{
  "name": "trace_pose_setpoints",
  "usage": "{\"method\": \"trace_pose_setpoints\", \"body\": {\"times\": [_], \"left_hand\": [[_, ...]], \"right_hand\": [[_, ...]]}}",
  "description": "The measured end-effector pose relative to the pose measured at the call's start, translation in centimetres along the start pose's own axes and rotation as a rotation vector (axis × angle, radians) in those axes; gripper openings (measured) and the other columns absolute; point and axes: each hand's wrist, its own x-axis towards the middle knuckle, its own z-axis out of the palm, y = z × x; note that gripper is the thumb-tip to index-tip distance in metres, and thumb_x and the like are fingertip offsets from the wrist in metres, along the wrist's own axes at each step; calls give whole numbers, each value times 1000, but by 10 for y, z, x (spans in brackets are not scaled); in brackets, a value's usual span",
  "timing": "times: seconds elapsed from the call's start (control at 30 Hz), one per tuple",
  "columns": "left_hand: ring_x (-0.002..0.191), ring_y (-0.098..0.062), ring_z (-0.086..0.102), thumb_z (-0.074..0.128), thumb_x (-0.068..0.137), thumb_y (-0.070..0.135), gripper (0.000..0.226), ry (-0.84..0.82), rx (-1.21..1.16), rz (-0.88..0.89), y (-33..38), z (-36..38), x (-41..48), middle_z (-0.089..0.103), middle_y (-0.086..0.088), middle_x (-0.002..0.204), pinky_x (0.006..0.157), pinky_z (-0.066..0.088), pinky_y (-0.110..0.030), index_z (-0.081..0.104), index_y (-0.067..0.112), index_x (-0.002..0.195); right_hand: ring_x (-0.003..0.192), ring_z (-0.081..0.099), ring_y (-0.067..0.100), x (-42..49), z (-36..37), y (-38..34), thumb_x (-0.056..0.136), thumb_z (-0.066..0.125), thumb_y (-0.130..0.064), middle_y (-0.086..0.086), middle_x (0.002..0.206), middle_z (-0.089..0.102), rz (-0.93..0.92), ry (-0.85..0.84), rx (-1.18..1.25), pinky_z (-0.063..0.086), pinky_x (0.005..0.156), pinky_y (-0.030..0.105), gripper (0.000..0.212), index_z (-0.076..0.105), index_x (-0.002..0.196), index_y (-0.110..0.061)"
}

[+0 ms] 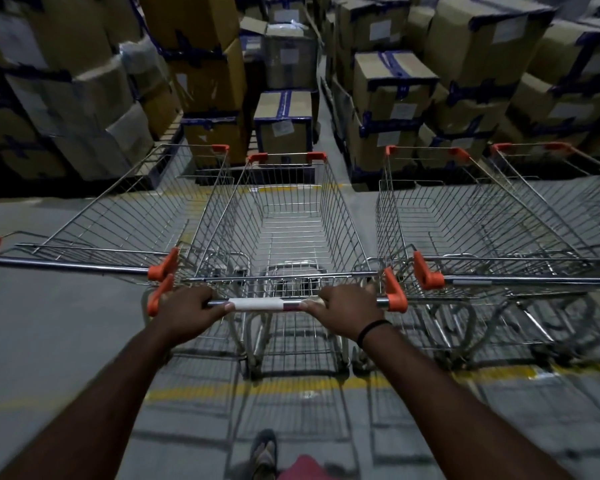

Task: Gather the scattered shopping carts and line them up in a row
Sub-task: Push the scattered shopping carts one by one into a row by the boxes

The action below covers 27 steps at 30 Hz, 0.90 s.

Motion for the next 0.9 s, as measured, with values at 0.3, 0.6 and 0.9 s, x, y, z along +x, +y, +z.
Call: {"method": "trace_pose_setpoints", "body": {"times": [0.3, 0.6, 0.9], "left_hand": [[79, -17, 61, 31, 66, 88, 75, -2, 38, -18, 5, 6, -10, 65, 6, 78, 74, 46, -33, 66, 24, 86], [80, -20, 61, 35, 80, 82, 56, 29, 142, 58, 9, 10, -16, 59, 6, 75, 71, 38, -33, 57, 30, 79], [93, -27, 65, 22, 76, 85, 69, -5, 179, 111, 4, 18, -25, 67, 2, 87, 88, 47, -43, 56, 25, 82]], "right_hand": [[98, 64, 27, -4, 2, 8, 90, 35, -77, 1, 94, 70, -45, 5, -14, 35, 100, 47, 57, 58, 82, -26], [93, 64, 24, -8, -2, 11, 90, 37, -77, -2, 88, 67, -52, -17, -27, 38, 92, 41, 59, 62, 86, -23], [88, 60, 19, -11, -1, 15, 81, 41, -83, -14, 81, 59, -3, -84, 68, 40, 76, 32, 58, 65, 85, -31]]}}
